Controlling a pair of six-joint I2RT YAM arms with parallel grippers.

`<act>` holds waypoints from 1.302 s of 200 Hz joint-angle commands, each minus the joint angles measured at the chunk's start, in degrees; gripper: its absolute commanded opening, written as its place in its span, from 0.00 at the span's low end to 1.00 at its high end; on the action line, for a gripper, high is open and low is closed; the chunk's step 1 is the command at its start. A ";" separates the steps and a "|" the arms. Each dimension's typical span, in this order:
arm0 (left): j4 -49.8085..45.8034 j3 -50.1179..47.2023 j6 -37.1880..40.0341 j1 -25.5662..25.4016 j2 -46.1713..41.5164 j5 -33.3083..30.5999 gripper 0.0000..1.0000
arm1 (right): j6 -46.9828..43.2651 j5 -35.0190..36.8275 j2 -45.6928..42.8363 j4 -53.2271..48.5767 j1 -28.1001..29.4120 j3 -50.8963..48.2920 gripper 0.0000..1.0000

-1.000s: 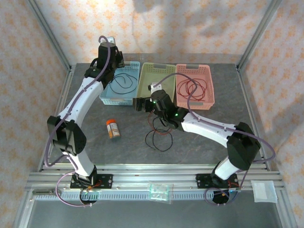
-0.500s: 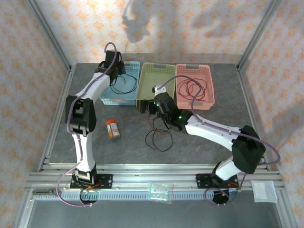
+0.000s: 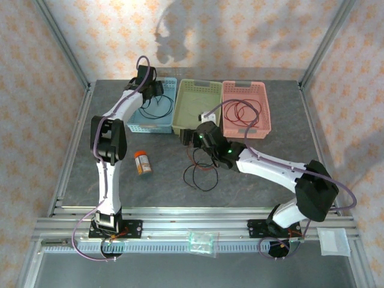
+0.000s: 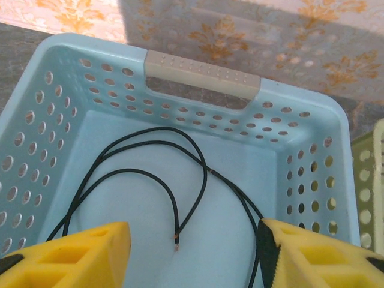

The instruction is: Untangle the cables

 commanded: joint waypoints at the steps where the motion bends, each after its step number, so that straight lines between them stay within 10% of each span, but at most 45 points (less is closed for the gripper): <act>1: 2.15 -5.27 0.36 -1.55 -7.90 1.40 0.65 | 2.96 4.49 -1.36 -5.57 -0.20 -0.74 0.97; 153: 26.31 -58.36 -9.76 -27.40 -42.26 -7.91 0.65 | 8.52 -11.35 2.00 -20.18 -2.53 -4.61 0.61; 260: 30.64 -80.77 -28.59 -28.03 -61.05 -5.61 0.53 | 22.45 -11.30 12.67 -20.09 3.11 -0.36 0.41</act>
